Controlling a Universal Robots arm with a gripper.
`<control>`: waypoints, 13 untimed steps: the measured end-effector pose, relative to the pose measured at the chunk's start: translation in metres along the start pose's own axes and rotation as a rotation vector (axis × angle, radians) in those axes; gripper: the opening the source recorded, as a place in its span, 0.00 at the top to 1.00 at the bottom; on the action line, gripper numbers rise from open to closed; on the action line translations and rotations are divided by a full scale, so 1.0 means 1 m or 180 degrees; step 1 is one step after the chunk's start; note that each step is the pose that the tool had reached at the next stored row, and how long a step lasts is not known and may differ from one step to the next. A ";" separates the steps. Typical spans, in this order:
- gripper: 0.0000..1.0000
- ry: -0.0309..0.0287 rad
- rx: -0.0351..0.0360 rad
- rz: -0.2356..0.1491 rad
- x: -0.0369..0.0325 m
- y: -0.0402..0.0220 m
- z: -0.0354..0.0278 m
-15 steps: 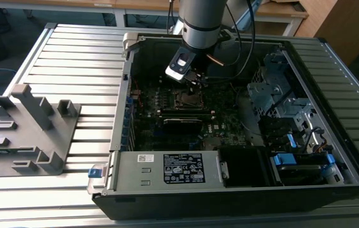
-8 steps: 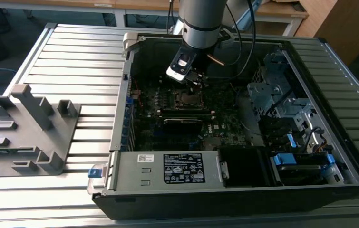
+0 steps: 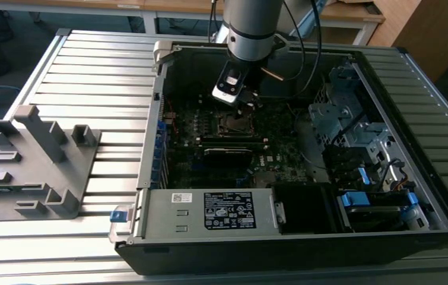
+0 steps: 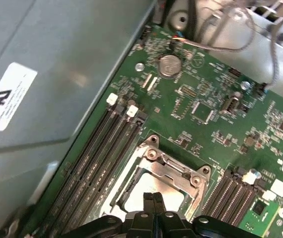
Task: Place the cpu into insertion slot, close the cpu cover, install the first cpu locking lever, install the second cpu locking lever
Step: 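Close the cpu cover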
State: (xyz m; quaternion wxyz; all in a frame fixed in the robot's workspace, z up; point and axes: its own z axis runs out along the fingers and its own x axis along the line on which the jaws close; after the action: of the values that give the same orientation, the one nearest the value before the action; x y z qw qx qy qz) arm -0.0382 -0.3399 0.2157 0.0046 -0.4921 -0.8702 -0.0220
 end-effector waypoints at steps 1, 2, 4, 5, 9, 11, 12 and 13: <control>0.89 0.0002 0.0002 -0.0057 0.0000 0.0000 0.0000; 0.89 0.0004 0.0003 -0.0114 0.0000 0.0000 0.0001; 0.89 0.0008 0.0007 -0.0229 0.0000 0.0000 0.0002; 0.89 0.0010 0.0009 -0.0286 0.0000 0.0000 0.0003; 0.89 0.0017 0.0016 -0.0520 0.0000 0.0000 0.0005; 0.89 0.0022 0.0019 -0.0634 0.0000 0.0000 0.0006; 0.89 0.0023 0.0021 -0.0692 0.0000 0.0000 0.0007; 0.89 0.0025 0.0022 -0.0752 0.0000 0.0000 0.0008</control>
State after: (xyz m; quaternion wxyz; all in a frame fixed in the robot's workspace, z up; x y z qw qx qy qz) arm -0.0382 -0.3399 0.2149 0.0072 -0.3860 -0.9222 -0.0213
